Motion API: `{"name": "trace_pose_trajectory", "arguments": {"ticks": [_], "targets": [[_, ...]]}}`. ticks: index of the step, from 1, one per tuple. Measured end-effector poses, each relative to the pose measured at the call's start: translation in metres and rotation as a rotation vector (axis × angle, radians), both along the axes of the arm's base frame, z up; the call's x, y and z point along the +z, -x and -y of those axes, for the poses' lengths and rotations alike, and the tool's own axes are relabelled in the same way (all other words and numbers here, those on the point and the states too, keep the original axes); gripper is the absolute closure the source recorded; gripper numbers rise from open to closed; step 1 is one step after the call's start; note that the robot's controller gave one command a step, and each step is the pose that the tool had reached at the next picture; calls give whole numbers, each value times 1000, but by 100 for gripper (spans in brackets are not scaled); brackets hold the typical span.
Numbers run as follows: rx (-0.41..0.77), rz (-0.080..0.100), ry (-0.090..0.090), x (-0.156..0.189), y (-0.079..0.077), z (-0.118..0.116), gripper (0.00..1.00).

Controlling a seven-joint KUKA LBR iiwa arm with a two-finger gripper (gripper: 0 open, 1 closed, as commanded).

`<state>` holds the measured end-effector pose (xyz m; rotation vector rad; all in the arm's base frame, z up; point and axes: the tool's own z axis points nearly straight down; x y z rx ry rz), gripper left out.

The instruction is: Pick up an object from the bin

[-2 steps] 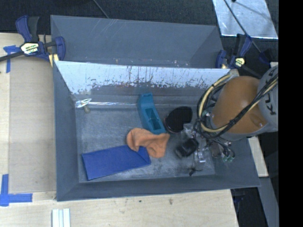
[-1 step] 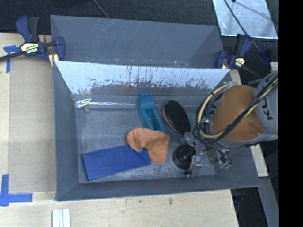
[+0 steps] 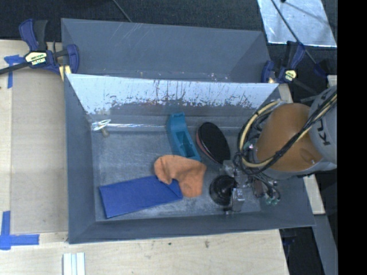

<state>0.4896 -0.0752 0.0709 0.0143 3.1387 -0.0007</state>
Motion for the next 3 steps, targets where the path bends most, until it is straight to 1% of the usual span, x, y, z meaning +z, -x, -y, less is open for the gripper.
{"name": "trace_pose_trajectory", "arguments": {"ticks": [1,2,3], "targets": [[7,0,0,18,1,-16,100],[3,-1,0,11,2,-14,100],[17,-2,0,32,-13,-43,100]]}}
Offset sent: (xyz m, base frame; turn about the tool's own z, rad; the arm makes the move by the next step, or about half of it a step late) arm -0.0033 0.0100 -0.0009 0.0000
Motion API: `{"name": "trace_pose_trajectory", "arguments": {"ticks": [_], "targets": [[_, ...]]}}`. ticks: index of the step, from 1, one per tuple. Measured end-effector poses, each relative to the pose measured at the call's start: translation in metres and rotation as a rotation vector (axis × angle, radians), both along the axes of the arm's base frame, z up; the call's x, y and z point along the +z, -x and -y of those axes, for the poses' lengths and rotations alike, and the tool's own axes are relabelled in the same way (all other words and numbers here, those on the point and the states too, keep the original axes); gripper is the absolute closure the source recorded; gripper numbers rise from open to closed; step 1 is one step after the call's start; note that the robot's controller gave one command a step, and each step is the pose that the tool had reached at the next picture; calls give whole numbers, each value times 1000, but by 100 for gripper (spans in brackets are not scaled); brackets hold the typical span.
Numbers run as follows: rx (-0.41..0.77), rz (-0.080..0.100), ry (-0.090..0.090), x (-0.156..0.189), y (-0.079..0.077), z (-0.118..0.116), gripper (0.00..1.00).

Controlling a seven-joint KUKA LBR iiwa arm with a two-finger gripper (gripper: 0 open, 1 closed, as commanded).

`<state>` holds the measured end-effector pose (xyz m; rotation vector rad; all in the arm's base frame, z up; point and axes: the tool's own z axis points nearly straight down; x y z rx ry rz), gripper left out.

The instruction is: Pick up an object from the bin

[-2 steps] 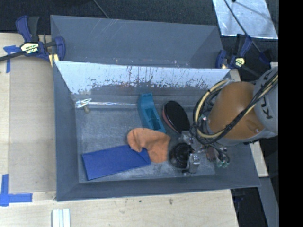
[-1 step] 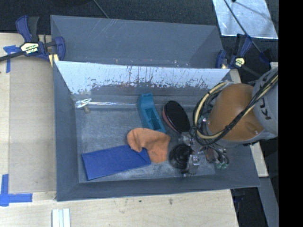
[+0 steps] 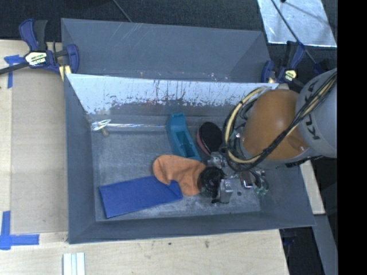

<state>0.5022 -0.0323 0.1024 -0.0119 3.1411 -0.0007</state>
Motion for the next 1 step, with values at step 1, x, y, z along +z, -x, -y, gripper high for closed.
{"name": "trace_pose_trajectory", "arguments": {"ticks": [1], "targets": [[8,2,-1,8,-2,-12,100]]}}
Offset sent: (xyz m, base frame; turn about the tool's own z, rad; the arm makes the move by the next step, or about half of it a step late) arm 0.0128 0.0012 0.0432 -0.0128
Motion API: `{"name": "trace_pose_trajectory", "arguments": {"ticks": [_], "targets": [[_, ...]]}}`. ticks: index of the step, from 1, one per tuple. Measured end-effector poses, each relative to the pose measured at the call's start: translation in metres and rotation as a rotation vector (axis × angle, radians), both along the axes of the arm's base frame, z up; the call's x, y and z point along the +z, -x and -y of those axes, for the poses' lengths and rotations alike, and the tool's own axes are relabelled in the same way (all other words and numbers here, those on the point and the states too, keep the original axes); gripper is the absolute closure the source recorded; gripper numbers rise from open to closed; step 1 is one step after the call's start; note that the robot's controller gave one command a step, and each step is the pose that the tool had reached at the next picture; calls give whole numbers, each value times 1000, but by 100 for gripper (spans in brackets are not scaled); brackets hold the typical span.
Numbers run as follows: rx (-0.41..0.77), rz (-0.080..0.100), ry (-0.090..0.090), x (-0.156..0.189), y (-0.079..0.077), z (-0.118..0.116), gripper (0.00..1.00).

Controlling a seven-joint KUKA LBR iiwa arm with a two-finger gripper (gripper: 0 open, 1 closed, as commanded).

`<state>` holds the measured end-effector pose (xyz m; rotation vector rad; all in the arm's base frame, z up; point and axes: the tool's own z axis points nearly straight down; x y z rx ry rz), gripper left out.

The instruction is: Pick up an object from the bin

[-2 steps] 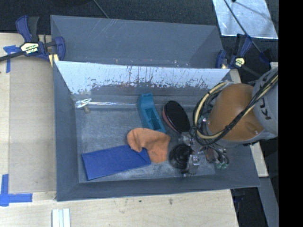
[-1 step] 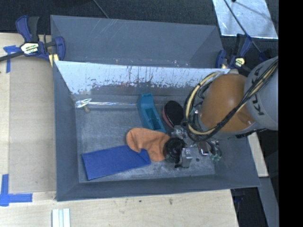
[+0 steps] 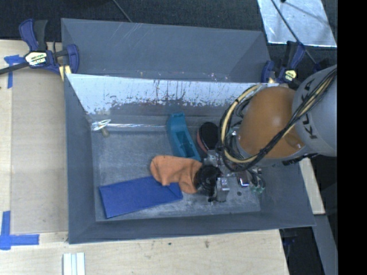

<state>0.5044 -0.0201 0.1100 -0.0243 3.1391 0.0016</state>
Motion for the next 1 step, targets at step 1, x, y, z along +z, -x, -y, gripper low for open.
{"name": "trace_pose_trajectory", "arguments": {"ticks": [1], "targets": [[2,-3,1,24,-7,8,100]]}}
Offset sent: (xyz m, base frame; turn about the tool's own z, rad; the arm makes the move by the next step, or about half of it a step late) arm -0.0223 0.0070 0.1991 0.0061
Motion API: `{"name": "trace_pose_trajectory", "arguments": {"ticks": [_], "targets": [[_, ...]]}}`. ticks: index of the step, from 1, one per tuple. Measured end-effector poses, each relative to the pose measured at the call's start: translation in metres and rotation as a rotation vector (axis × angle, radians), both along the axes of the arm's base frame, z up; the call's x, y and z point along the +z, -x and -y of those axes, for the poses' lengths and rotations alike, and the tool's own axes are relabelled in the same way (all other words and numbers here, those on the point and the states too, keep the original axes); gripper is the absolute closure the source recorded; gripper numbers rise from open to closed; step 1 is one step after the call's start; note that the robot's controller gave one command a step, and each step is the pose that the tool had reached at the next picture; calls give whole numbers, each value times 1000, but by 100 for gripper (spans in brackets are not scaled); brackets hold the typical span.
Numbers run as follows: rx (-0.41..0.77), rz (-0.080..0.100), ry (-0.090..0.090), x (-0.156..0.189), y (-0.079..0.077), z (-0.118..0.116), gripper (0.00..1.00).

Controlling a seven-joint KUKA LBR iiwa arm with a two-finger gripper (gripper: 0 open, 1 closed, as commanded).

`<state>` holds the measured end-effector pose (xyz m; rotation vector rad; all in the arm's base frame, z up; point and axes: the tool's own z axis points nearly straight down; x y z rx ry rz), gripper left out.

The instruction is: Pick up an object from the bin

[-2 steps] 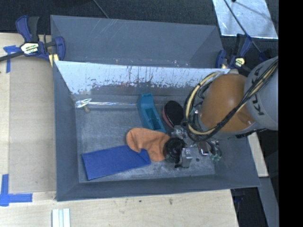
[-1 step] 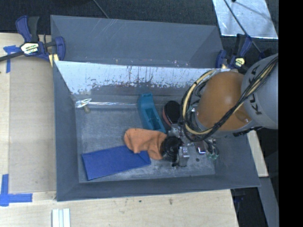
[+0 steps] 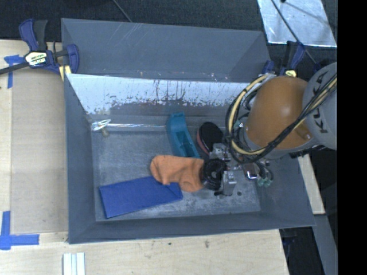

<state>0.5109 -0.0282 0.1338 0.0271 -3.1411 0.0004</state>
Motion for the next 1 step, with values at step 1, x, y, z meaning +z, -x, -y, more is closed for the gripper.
{"name": "trace_pose_trajectory", "arguments": {"ticks": [1], "targets": [[-7,7,0,177,27,-15,100]]}}
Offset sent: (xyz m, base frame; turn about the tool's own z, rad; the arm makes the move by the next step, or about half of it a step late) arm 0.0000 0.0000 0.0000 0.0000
